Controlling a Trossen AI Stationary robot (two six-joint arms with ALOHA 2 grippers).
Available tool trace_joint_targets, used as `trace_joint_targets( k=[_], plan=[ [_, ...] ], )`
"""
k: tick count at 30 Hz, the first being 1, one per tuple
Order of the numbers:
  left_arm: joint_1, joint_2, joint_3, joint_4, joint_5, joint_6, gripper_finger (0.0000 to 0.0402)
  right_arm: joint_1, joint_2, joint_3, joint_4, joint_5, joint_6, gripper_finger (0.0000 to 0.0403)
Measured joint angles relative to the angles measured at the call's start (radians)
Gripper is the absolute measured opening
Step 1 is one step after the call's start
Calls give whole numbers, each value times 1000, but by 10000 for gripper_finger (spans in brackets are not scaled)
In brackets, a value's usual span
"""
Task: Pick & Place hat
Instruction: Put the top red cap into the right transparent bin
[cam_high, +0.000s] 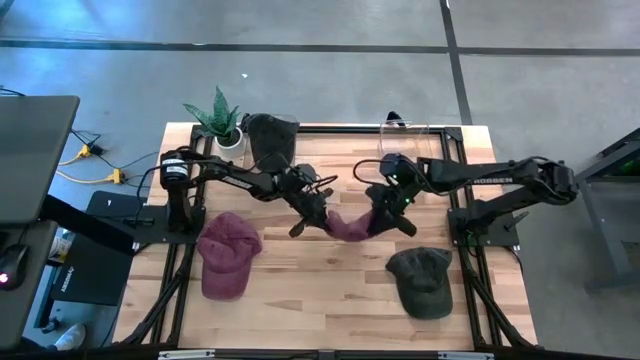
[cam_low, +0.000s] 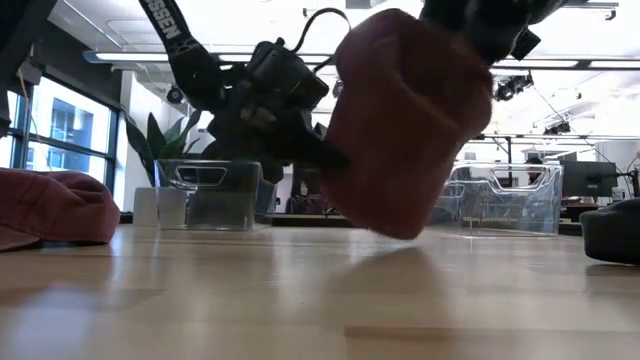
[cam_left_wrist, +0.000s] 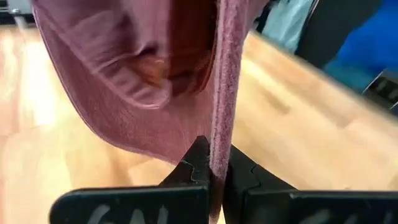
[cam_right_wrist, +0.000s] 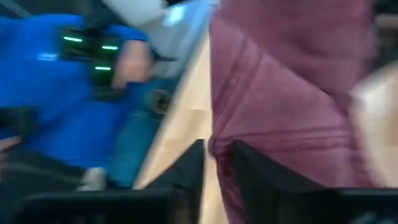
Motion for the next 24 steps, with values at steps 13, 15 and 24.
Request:
trace_joint_targets(
  k=[13, 15, 24],
  plan=[
    [-125, -63, -1, -102, -441, 337, 0, 176, -8, 0, 170, 41, 213, 52],
    [-126, -63, -1, -101, -441, 336, 0, 176, -8, 0, 169, 55, 216, 64],
    [-123, -63, -1, -105, -438, 262, 0, 210, -115, 0, 180, 180, 206, 169]
  ],
)
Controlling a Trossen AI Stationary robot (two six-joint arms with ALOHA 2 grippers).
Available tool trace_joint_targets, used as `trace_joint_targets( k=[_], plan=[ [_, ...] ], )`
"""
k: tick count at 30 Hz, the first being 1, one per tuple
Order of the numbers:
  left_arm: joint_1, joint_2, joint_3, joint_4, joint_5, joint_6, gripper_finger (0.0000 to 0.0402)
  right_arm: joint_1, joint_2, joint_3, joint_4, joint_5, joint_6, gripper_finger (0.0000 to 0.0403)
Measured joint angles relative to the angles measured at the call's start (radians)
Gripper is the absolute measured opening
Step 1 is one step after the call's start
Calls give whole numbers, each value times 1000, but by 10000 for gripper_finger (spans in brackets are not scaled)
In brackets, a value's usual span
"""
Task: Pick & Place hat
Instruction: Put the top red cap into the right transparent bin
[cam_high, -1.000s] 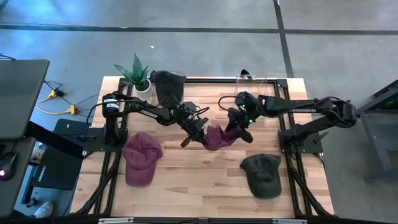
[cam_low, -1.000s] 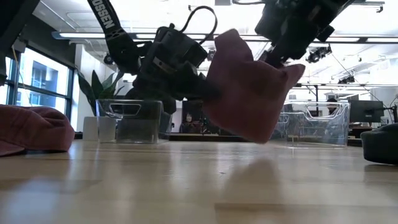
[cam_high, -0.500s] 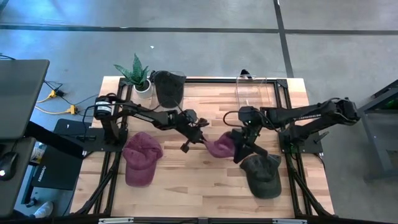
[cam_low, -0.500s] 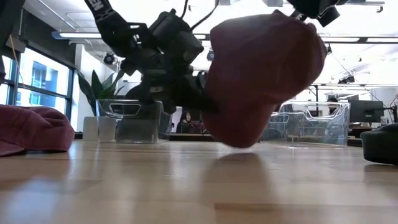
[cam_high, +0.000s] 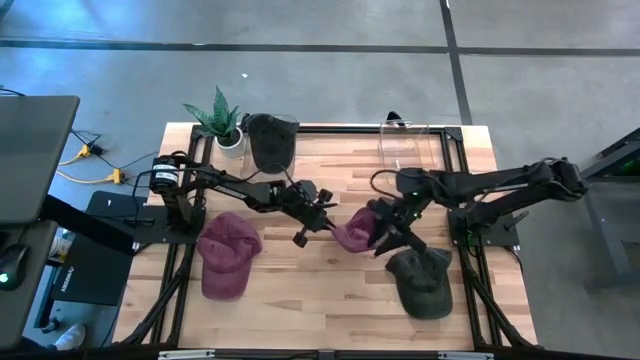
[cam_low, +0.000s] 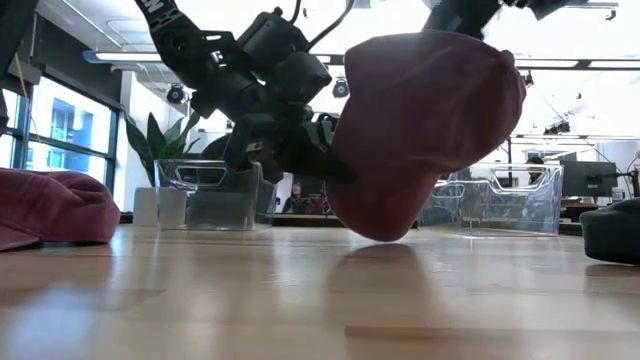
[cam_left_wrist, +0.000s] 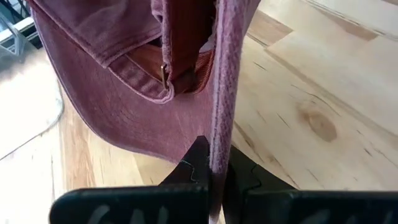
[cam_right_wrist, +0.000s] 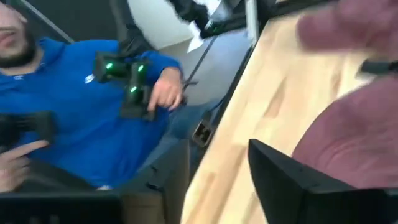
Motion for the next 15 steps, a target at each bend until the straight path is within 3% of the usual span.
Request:
trace_joint_targets(
  k=[7, 15],
  plan=[
    [0, 0, 0, 0, 0, -2, 0, 179, -107, 0, -190, 438, -113, 226],
    [0, 0, 0, 2, -1, -13, 0, 393, -100, 0, -285, 873, -198, 251]
  ],
)
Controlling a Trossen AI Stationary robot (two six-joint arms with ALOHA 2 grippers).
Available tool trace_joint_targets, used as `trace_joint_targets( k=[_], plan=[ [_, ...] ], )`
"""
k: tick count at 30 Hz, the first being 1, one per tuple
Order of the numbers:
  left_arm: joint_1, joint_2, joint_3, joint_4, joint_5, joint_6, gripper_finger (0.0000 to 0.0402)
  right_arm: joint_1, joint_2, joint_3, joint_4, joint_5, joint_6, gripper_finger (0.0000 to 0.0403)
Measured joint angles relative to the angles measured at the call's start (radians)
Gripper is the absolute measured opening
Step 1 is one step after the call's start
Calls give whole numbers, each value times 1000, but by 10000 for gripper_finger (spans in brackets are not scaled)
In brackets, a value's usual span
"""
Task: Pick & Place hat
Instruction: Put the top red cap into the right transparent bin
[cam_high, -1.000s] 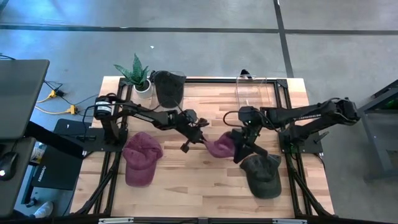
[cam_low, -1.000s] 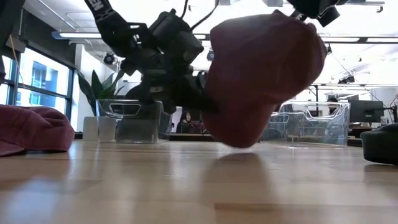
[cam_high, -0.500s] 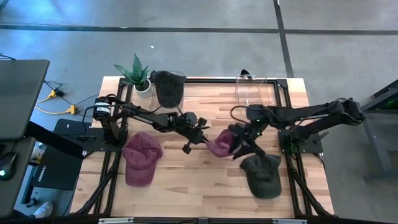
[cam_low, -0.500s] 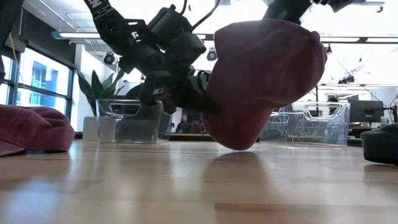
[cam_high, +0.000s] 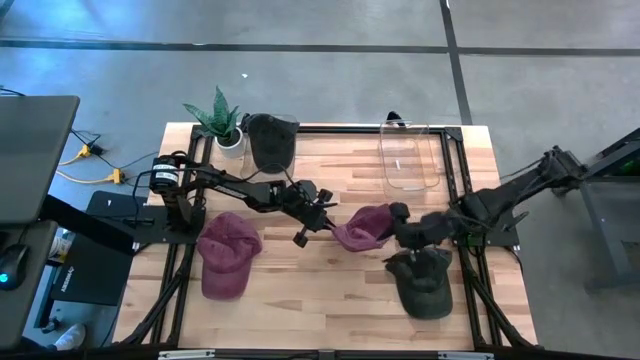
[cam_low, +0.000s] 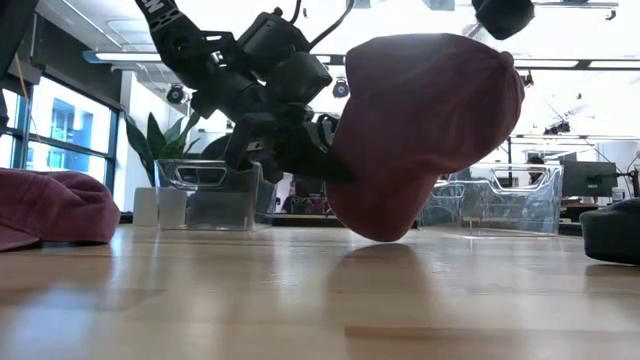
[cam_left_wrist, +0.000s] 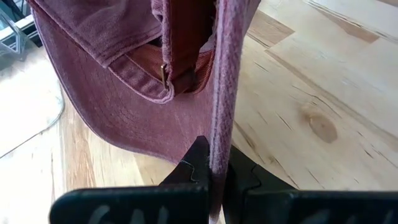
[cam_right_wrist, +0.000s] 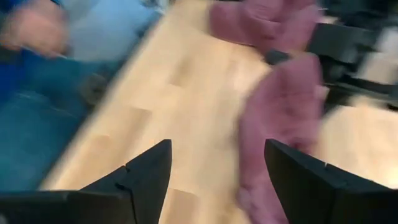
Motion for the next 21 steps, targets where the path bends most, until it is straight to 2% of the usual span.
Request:
trace_joint_targets(
  k=[2, 4, 11, 14, 17, 21],
  plan=[
    [0, 0, 0, 6, 0, -16, 0, 33, 16, 0, -29, 139, -17, 251],
    [0, 0, 0, 7, 0, -24, 0, 56, 37, 0, -40, 228, -37, 252],
    [0, 0, 0, 14, -1, -41, 0, 68, 154, 0, -48, 247, -129, 252],
    [0, 0, 0, 16, -1, -42, 0, 68, 193, 0, -49, 294, -141, 246],
    [0, 0, 0, 15, -3, -52, 0, 68, 208, 0, -50, 288, -123, 215],
    [0, 0, 0, 29, -31, -79, 0, 68, 209, 0, -51, 258, -72, 130]
  ],
)
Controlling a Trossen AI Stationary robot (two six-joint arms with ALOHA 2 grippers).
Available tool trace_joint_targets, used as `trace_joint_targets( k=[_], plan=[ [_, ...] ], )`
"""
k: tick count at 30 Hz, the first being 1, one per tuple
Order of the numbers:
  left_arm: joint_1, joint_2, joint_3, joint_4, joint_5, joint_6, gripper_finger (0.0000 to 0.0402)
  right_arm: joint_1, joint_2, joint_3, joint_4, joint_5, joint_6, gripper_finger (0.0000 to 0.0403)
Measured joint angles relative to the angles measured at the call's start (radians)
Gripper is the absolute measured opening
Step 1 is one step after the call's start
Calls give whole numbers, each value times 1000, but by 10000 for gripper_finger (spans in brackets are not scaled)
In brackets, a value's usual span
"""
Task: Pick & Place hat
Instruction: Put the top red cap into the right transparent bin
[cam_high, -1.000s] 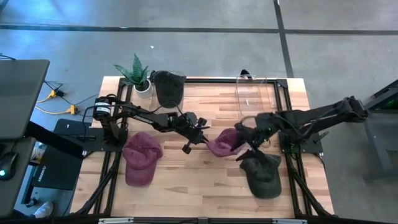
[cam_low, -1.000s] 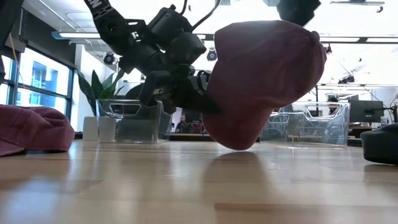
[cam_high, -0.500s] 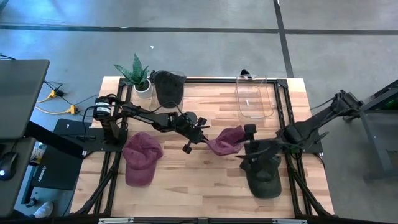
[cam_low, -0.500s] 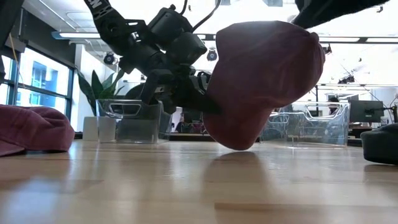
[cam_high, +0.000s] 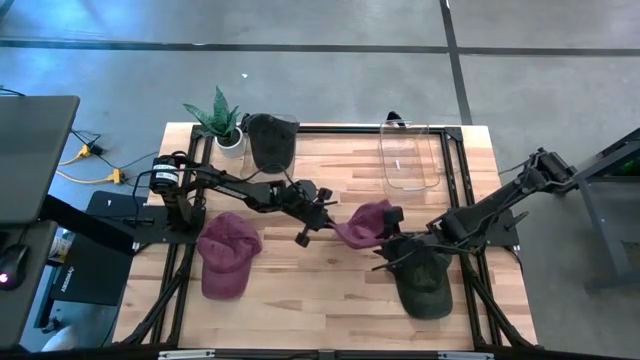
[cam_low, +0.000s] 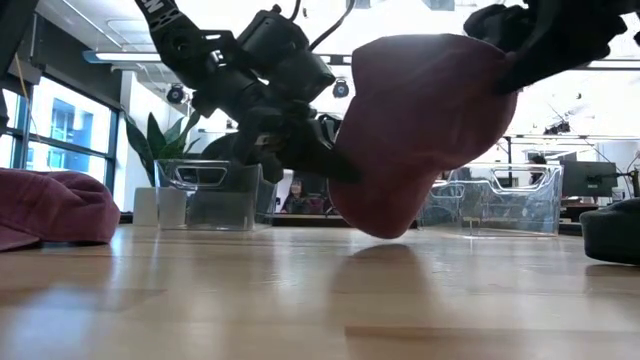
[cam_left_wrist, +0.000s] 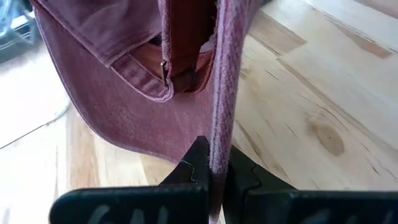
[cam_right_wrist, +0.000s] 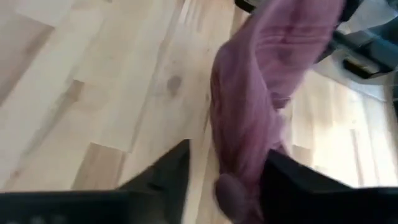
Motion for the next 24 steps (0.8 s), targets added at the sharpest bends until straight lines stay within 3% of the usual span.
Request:
trace_joint_targets(
  k=[4, 5, 10, 16, 21, 24],
  plan=[
    [2, 0, 6, 42, -20, -60, 17, 0, 0, 0, 11, -68, 11, 27],
    [8, 0, 16, 26, -13, -68, 29, 0, 0, 0, 18, -82, 11, 16],
    [15, 0, 86, -94, 25, -83, 115, -23, -5, 54, -16, -144, 37, 24],
    [13, -3, 289, -533, -46, -40, 202, -89, -7, 294, -325, -218, -7, 17],
    [13, -13, 537, -984, -119, -34, 232, -211, -8, 506, -658, -235, -81, 12],
    [13, -17, 603, -1100, -169, 4, 233, -307, -9, 611, -808, -176, -142, 13]
  ],
)
